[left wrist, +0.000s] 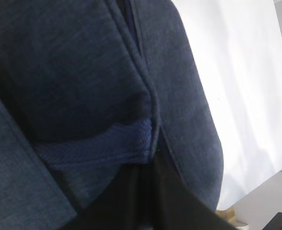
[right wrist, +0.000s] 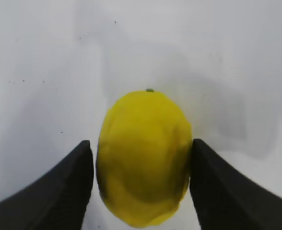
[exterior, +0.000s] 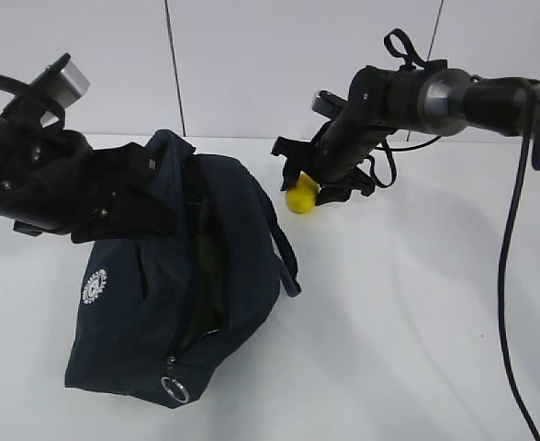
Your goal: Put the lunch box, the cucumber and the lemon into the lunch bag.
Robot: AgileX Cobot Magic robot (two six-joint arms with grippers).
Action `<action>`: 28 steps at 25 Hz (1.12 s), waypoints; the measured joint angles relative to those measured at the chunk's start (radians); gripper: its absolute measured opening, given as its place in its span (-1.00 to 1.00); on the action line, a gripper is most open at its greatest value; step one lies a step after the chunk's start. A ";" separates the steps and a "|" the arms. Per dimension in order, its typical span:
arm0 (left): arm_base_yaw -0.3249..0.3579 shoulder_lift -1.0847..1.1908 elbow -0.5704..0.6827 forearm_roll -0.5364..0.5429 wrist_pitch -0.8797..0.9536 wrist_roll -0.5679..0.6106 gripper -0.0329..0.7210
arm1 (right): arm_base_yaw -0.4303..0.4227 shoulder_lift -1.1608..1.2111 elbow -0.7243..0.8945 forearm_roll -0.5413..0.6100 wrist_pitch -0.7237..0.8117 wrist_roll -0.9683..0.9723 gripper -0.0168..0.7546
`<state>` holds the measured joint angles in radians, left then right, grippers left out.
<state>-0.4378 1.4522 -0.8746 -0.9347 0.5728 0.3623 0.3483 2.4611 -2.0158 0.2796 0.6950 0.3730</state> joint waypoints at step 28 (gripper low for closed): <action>0.000 0.000 0.000 -0.019 0.009 0.000 -0.88 | 0.000 -0.029 -0.055 -0.051 0.290 -0.223 0.06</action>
<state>-0.4378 1.4522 -0.8746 -0.9536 0.5817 0.3623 0.3483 2.4319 -2.0708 0.2291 0.9855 0.1503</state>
